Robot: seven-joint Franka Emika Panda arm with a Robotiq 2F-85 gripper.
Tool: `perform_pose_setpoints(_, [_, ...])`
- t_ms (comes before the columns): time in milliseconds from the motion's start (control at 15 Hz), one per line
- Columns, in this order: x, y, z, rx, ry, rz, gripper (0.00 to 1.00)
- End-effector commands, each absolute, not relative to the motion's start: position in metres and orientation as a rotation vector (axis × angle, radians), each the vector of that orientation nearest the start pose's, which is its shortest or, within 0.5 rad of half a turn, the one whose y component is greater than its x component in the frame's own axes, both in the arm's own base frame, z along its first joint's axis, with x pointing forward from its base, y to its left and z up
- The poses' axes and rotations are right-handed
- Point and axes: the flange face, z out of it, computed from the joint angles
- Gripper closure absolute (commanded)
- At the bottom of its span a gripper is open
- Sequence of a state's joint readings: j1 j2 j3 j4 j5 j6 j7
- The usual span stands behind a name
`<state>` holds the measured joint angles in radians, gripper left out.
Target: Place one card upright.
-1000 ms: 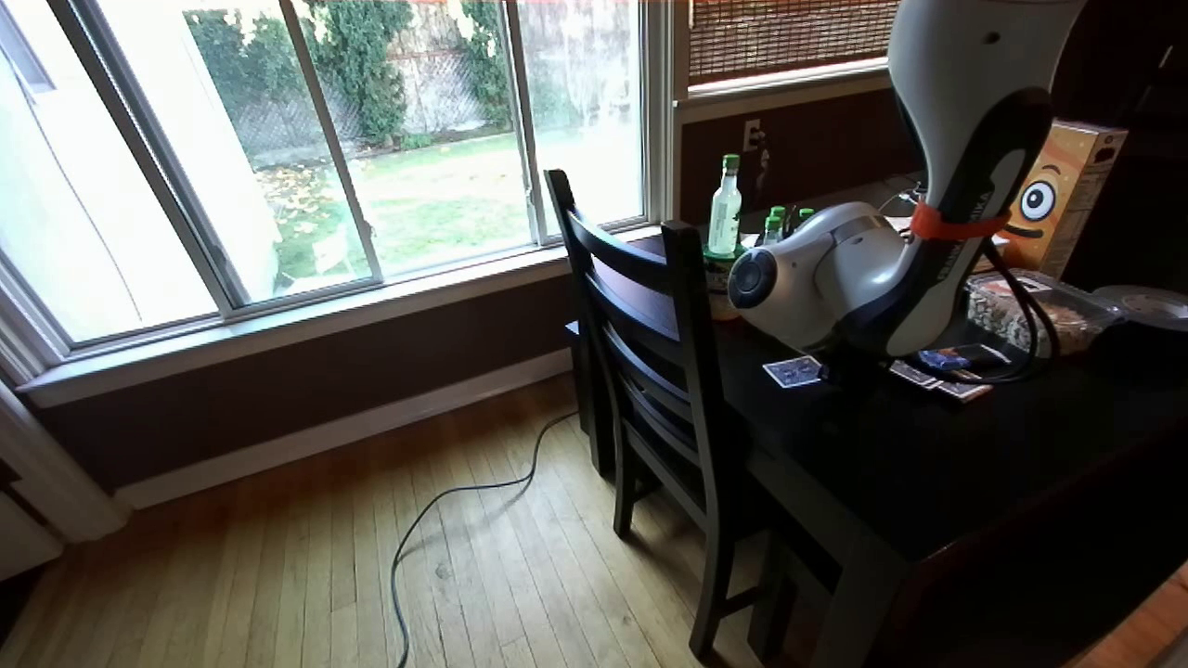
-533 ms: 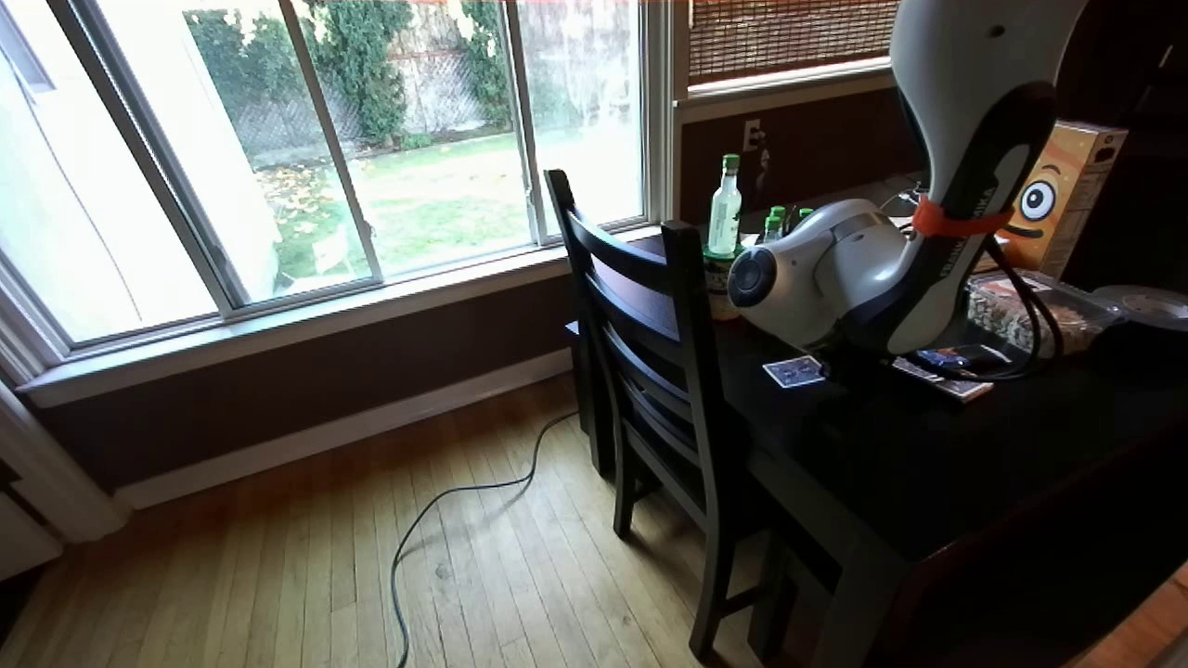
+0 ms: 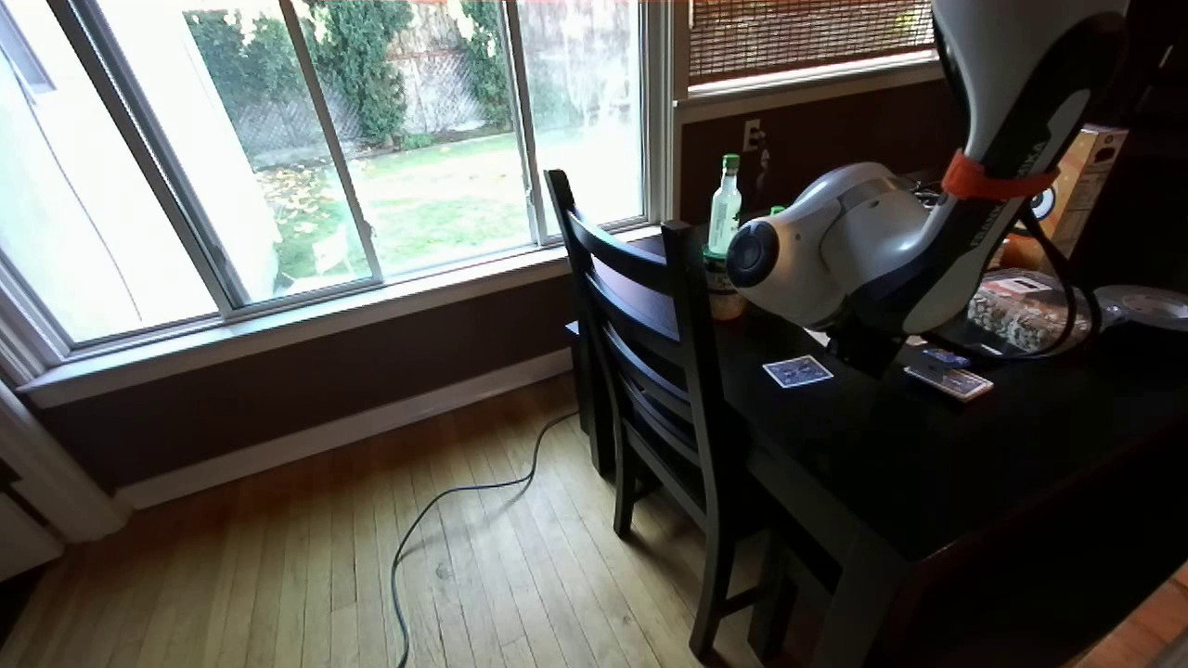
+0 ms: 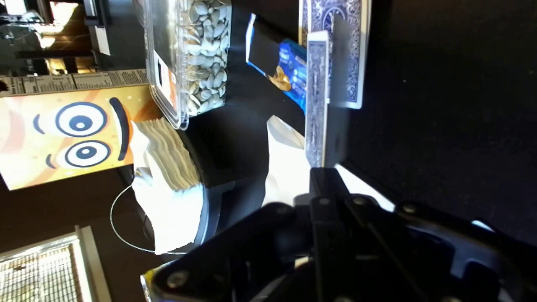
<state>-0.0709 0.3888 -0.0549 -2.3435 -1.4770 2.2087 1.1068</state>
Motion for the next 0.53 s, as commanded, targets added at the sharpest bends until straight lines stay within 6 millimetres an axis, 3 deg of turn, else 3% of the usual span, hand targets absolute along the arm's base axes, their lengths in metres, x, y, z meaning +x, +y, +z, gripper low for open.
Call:
perform_pose_setpoints(0, [0.454,-0.094,0.167,2.155,0.029,0.064,1.0])
perform_pose_setpoints(467, [0.447,-0.093,0.178,2.239,0.029,0.011,1.0])
